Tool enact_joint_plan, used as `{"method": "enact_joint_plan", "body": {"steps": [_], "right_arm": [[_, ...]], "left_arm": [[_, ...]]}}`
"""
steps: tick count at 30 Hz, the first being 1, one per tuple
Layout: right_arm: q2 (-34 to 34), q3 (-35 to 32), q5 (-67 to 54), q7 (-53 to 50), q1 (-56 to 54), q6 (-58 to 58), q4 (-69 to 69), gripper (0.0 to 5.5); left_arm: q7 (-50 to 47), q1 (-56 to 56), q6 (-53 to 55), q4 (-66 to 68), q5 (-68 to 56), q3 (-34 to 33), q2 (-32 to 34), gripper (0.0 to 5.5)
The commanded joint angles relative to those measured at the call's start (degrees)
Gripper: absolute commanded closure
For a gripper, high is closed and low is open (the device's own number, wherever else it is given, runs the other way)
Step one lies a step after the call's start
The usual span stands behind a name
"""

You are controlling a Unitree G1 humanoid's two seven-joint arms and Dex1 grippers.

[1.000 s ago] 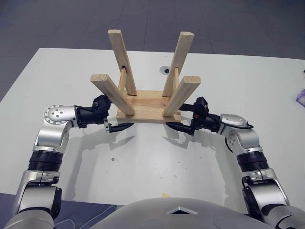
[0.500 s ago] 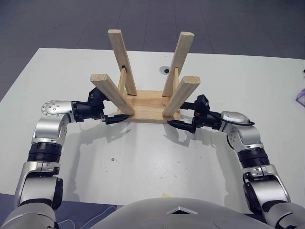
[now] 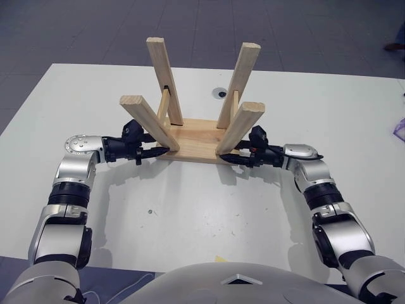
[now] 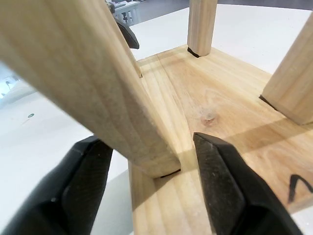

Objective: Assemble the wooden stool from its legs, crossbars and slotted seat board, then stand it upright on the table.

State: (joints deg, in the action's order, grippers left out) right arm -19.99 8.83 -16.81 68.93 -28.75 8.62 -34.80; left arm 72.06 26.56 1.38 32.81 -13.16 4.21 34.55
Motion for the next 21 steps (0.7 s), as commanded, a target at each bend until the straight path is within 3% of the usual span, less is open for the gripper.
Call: {"method": "enact_joint_plan", "body": {"steps": [1, 4, 7, 12, 16, 21], "right_arm": [[0.76, -0.28, 1.1, 0.4, -1.64, -1.0, -1.46, 3.25], [1.07, -0.87, 0.54, 0.52, -1.51, -0.01, -1.07, 3.79], [0.88, -3.02, -2.73, 1.22, -1.24, 6.26, 1.56, 3.92], [-3.14, -11.7, -18.0, -0.3, 2.82, 33.16, 17.54, 3.93], [-4.67, -23.4, -32.56, -8.43, 7.97, 52.71, 30.69, 4.04], [1.59, -35.13, -45.83, -25.78, 11.1, 62.81, 36.69, 4.23]], "left_arm": [[0.05, 1.36, 0.28, -1.12, -0.28, -0.01, -1.54, 3.94], [1.63, 0.09, 4.12, -4.8, -2.24, -0.09, -1.43, 4.06], [5.24, -2.33, 12.61, -11.17, -5.95, -0.55, 0.73, 4.08], [4.17, -5.43, 33.17, -22.69, -17.25, -5.35, 3.98, 4.23], [-8.8, -8.92, 51.1, -35.31, -35.29, -17.56, -0.23, 4.28], [-30.0, -14.16, 58.61, -43.29, -47.95, -26.51, -9.37, 4.39]]}}
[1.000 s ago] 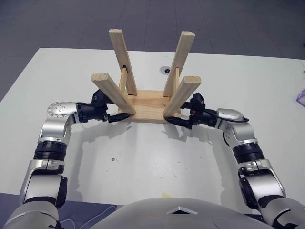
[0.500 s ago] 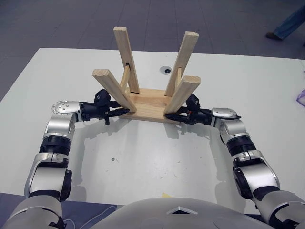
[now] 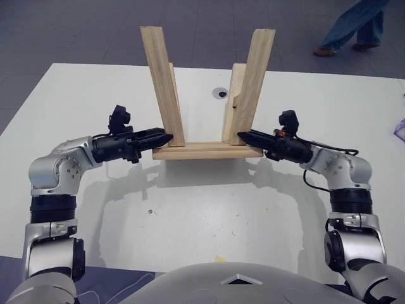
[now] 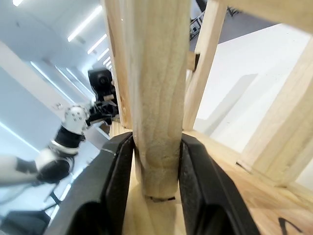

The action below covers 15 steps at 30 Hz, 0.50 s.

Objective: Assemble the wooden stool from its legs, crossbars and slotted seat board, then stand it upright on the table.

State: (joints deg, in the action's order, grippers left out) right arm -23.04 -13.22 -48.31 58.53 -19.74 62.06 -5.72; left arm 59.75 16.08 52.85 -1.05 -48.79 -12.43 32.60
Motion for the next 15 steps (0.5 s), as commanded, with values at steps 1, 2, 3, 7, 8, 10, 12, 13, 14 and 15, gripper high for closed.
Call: {"method": "enact_joint_plan", "body": {"steps": [1, 2, 3, 7, 8, 10, 12, 13, 14, 15], "right_arm": [[6.11, -14.48, -16.25, -19.0, 2.78, 9.93, 9.03, 4.23], [7.41, -15.48, -17.34, -22.39, 3.39, 10.12, 10.25, 3.94], [8.4, -16.28, -17.91, -25.27, 3.77, 9.97, 10.96, 3.81], [9.03, -19.33, -17.97, -33.35, 2.49, 6.52, 9.03, 3.09], [8.44, -19.64, -17.93, -33.98, 2.03, 5.66, 8.25, 2.93], [6.74, -19.45, -16.9, -33.73, 1.69, 3.73, 6.97, 2.59], [4.68, -18.56, -14.18, -32.1, 1.78, 0.56, 4.92, 2.3], [2.98, -17.0, -11.84, -29.46, 2.42, -1.75, 4.42, 2.12], [0.71, -14.51, -8.76, -25.84, 3.75, -4.55, 4.62, 2.0], [-2.56, -10.6, -4.37, -20.03, 5.95, -8.94, 5.62, 1.9]], "left_arm": [[-21.49, -4.75, 7.4, -10.15, -12.37, -10.75, -8.86, 4.4], [-24.85, -5.4, 7.32, -9.96, -12.43, -11.88, -10.01, 4.42], [-27.91, -5.47, 7.14, -8.8, -12.65, -13.31, -10.88, 4.43], [-39.81, -3.28, 5.65, -2.8, -14.91, -19.33, -13.74, 3.69], [-41.0, -2.83, 5.19, -2.59, -16.03, -20.17, -14.35, 3.53], [-41.79, -2.06, 3.73, -3.17, -17.44, -20.77, -15.32, 3.17], [-41.41, -1.7, 0.43, -3.99, -15.69, -20.22, -15.23, 2.87], [-39.86, -2.03, -2.15, -4.99, -13.06, -19.0, -14.4, 2.69], [-35.45, -3.24, -4.7, -7.03, -9.66, -16.1, -11.98, 2.55], [-29.34, -4.99, -8.29, -9.37, -5.06, -12.08, -8.32, 2.46]]}}
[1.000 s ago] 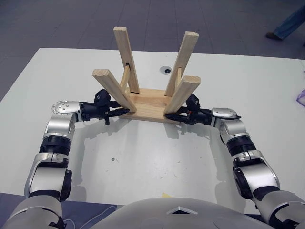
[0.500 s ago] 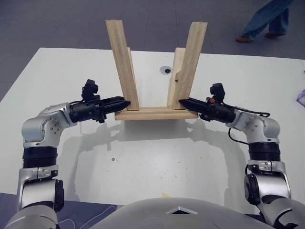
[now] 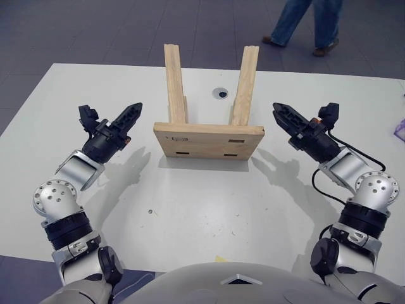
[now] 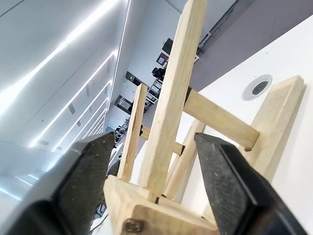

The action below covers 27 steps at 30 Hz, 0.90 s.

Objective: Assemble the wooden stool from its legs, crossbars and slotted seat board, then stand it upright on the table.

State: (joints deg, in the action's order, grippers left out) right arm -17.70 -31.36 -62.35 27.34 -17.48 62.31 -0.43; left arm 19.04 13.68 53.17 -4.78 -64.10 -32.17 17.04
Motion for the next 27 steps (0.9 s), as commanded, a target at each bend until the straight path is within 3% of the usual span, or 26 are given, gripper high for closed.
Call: {"method": "enact_joint_plan", "body": {"steps": [1, 4, 8, 10, 14, 20, 21, 27], "right_arm": [[-11.21, 11.65, 14.84, 16.89, 5.87, -14.82, 0.83, 1.69], [-19.26, 20.47, 28.13, 30.67, 7.9, -31.7, -4.37, 1.2], [-23.14, 25.87, 37.89, 39.85, 6.2, -46.9, -12.86, 0.54], [-22.29, 28.02, 40.15, 42.23, 5.2, -51.3, -15.17, 0.26], [-17.36, 32.63, 43.56, 44.22, 0.15, -57.12, -22.29, 0.1], [-10.95, 35.96, 46.94, 44.92, -8.63, -61.73, -33.62, 0.1], [-10.3, 36.04, 46.97, 45.1, -9.28, -61.99, -34.58, 0.31], [-8.18, 35.12, 45.11, 46.4, -8.69, -59.36, -33.76, 1.25]], "left_arm": [[16.97, -4.0, -11.58, -6.91, 14.18, 11.1, 10.78, 2.24], [33.08, -4.82, -21.15, -3.23, 24.04, 17.61, 21.2, 1.72], [48.86, -0.66, -25.52, 5.06, 28.46, 22.15, 29.71, 1.02], [52.42, 2.82, -29.64, 9.97, 32.49, 26.2, 29.36, 0.73], [52.36, 12.87, -38.83, 23.55, 40.38, 33.71, 20.4, 0.11], [59.67, 15.22, -46.3, 33.93, 47.32, 40.79, 17.73, 0.11], [60.44, 15.63, -46.92, 35.05, 47.89, 41.16, 17.82, 0.1], [61.09, 17.43, -48.29, 39.33, 48.82, 39.89, 16.97, 1.08]]}}
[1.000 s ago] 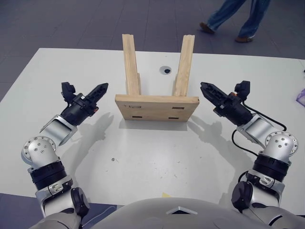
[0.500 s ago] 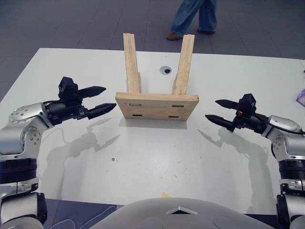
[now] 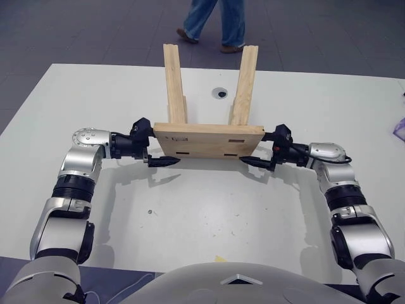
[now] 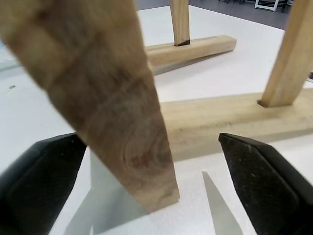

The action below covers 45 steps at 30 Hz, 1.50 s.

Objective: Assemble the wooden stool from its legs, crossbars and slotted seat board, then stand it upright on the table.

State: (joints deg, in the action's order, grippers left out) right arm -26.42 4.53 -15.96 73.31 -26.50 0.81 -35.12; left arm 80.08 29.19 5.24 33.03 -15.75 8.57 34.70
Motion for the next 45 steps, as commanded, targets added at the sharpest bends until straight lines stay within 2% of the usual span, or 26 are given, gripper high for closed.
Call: {"method": "enact_joint_plan", "body": {"steps": [1, 12, 15, 17, 20, 22, 24, 26, 28, 31, 38, 45], "right_arm": [[0.82, -0.89, -1.58, 0.4, 0.66, 2.88, 1.47, 1.38], [0.5, -0.35, -1.06, 0.43, 2.73, 5.91, 4.39, 3.17], [0.23, -0.35, -1.87, 0.98, 3.71, 8.29, 6.49, 3.31], [-0.51, -0.96, -4.36, 1.81, 4.87, 13.62, 10.28, 3.32], [-2.64, -5.64, -17.5, 0.81, 7.92, 33.83, 24.1, 3.32], [-3.05, -11.81, -30.93, -3.69, 8.69, 47.79, 32.88, 3.33], [-2.71, -18.83, -48.26, -12.78, 8.22, 57.03, 38.68, 3.37], [-3.75, -21.49, -68.62, -25.49, 8.68, 56.39, 42.36, 3.43], [-4.65, -21.05, -82.33, -34.98, 9.63, 51.57, 45.57, 3.51], [-2.09, -20.27, -93.08, -47.69, 8.53, 42.52, 49.25, 3.71], [8.4, -20.5, -96.41, -70.96, 2.15, 28.75, 50.18, 3.96], [15.26, -21.61, -83.47, -89.26, 0.86, 21.35, 42.9, 4.02]], "left_arm": [[-0.27, 2.1, -0.33, 1.85, 0.39, -1.12, -1.06, 1.23], [-0.01, 0.89, 4.46, -0.37, -2.27, -4.71, -1.3, 3.11], [0.48, -1.69, 8.23, -4.95, -4.41, -6.14, -0.93, 3.22], [0.34, -4.39, 13.49, -10.43, -7.27, -7.65, -0.59, 3.23], [-3.94, -9.78, 26.74, -23.55, -16.35, -12.6, -0.68, 3.26], [-9.81, -12.28, 35.9, -32.21, -23.71, -17.08, -1.41, 3.28], [-19.21, -13.51, 44.85, -40.13, -33.98, -22.95, -3.36, 3.32], [-32.45, -13.29, 50.09, -45.92, -48.4, -27.42, -5.13, 3.38], [-43.66, -12.87, 48.51, -49.1, -61.43, -28.61, -5.18, 3.45], [-59.95, -10.27, 40.79, -52.01, -74.51, -27.1, -6.22, 3.58], [-88.23, -0.68, 31.79, -48.94, -81.77, -25.07, -10.94, 3.68], [-105.57, 5.37, 26.75, -38.26, -79.79, -27.32, -14.85, 3.81]]}}
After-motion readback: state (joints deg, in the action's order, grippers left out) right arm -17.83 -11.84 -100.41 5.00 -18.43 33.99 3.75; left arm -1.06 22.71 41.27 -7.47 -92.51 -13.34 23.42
